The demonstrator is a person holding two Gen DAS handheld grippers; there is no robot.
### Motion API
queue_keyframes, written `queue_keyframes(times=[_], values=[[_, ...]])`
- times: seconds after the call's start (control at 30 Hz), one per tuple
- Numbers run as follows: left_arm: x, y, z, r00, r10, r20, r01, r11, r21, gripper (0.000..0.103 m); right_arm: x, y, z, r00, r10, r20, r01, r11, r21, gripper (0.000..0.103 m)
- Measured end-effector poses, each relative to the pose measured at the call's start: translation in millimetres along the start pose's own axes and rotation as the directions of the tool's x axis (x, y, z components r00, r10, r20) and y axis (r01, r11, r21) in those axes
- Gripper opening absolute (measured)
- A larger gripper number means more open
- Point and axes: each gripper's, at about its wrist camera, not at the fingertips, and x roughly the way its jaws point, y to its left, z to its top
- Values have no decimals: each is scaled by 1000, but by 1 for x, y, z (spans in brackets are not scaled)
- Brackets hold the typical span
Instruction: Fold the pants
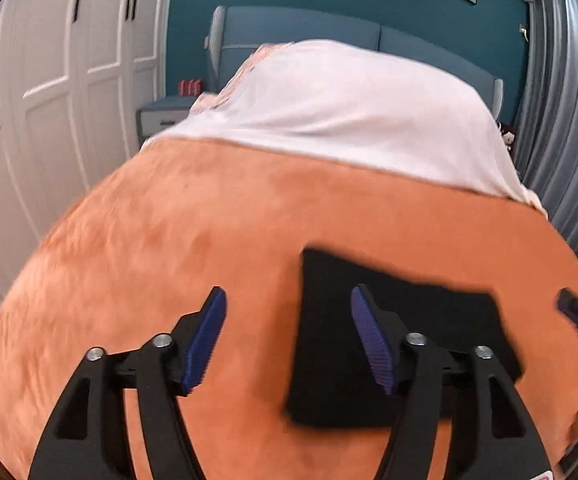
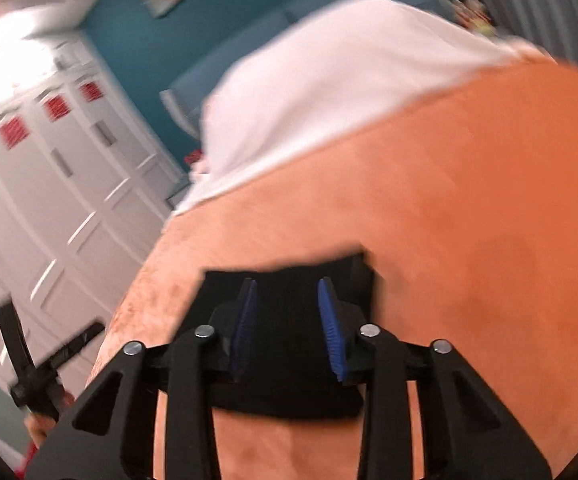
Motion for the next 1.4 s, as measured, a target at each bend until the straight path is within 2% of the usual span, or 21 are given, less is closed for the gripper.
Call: queue_keyframes(times=[0.1,0.2,0.23,0.27,0.33,0.37,0.47,0.5,0.53,0.63,0.7,0.73,0.77,0.8,0.9,1.03,1.1,1.23,1.3,1.33,1.4], values=[[52,-25,18,996,-28,-87,25,999,-35,78,62,19,17,998,-16,-62,13,999,-46,30],[116,-31,-11,959,-11,-285,-2,999,-44,75,128,-9,4,983,-70,-172,69,998,-7,30],[133,-29,-19,948,5,-317,-18,999,-38,74,152,-29,-8,959,-146,-241,149,989,-5,22],[159,-23,-39,914,38,-403,-49,999,-17,76,161,-43,-15,949,-169,-267,176,984,0,6],[166,-3,-57,903,-48,-427,-2,993,-115,79,157,-66,-17,963,-125,-239,143,988,60,0],[155,18,-59,901,-153,-406,46,964,-261,78,147,-76,-12,967,-60,-249,104,981,166,2],[113,53,-64,906,-257,-337,104,906,-411,75,97,-79,-12,976,-13,-220,62,974,218,29],[99,63,-65,914,-275,-298,130,895,-426,79,76,-76,-17,980,-30,-196,68,979,192,66],[87,71,-72,917,-281,-282,139,890,-434,82,50,-75,-28,985,-58,-162,87,980,178,90],[97,73,-94,884,-309,-350,124,879,-461,82,28,-80,-55,985,-6,-173,47,972,232,90],[110,69,-105,859,-344,-379,127,861,-493,82,42,-82,-76,971,22,-239,48,958,284,89],[112,67,-108,857,-351,-376,126,852,-508,77,52,-79,-79,966,35,-254,42,955,292,78],[110,58,-108,865,-342,-368,133,862,-488,66,66,-77,-88,958,88,-274,8,944,330,57],[113,52,-107,853,-368,-371,162,861,-482,40,72,-79,-95,951,105,-290,5,935,355,53],[104,42,-99,862,-339,-375,143,875,-462,23,76,-80,-91,948,124,-293,-3,924,381,34],[86,30,-100,833,-389,-393,191,869,-456,22,49,-85,-67,955,140,-260,-46,941,336,27],[95,28,-109,845,-333,-418,150,898,-413,26,61,-101,-75,941,97,-325,7,953,304,29],[82,30,-97,875,-305,-377,114,885,-451,30,58,-107,-83,942,65,-329,42,949,311,39],[57,26,-74,915,-231,-332,94,920,-380,29,24,-84,-65,973,-61,-224,111,971,214,39],[44,21,-57,943,-171,-287,77,947,-310,27,7,-72,-55,983,-92,-157,118,979,165,36],[42,2,-33,968,-93,-235,46,979,-200,29,-4,-42,-32,991,-107,-85,112,992,62,25]])
